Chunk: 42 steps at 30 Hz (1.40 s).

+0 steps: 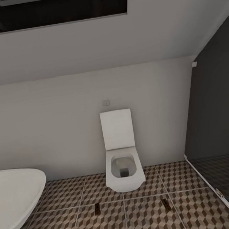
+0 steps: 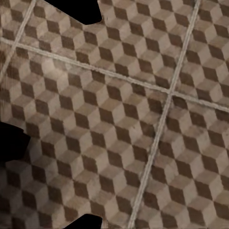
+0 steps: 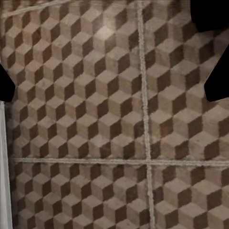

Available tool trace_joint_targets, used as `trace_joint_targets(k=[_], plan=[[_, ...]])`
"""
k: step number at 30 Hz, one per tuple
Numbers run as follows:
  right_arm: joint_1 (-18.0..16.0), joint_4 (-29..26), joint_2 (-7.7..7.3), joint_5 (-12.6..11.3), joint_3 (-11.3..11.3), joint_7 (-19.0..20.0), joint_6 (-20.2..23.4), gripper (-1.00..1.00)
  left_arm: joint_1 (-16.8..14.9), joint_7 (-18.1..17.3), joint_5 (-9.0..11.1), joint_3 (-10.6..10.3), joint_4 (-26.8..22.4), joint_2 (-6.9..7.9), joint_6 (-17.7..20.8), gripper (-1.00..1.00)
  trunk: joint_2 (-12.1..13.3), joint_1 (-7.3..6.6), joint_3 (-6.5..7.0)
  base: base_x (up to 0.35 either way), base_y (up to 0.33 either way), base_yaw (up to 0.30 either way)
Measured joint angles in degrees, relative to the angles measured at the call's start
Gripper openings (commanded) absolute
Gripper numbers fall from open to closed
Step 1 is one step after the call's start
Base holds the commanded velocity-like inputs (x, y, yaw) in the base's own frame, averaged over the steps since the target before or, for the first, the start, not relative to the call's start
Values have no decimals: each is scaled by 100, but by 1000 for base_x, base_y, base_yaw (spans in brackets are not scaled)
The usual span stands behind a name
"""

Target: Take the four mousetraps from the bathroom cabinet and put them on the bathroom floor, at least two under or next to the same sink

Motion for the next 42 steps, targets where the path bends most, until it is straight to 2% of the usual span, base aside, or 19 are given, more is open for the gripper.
trace_joint_targets(k=[4,15,21,25,28,37,42], plan=[[305,2,3,-4,0,9,-9,100,303,-33,59,-1,0,-14,-10,100,160,-88,72,0,0,0],[866,7,55,-5,-1,26,-14,100,850,-82,86,-2,-3,-90,-52,100,602,-330,270,0,0,0],[1108,9,116,-2,-4,137,-23,100,1094,-100,79,-7,-4,-136,-220,100,842,-461,378,0,0,0],[1299,8,180,-4,-5,290,-33,100,1271,-116,88,-5,-8,-198,-488,100,1003,-549,449,0,0,0],[1382,8,212,-10,-10,397,-61,100,1344,-130,97,-4,-9,-221,-692,100,1123,-615,504,0,0,0],[1448,2,228,-146,-38,549,-273,100,1404,-162,107,-7,-8,-246,-877,100,1485,-813,665,0,0,0],[1459,-22,222,-429,-54,581,-363,100,1415,-168,108,-10,-9,-251,-911,100,1685,-923,755,0,0,0]])
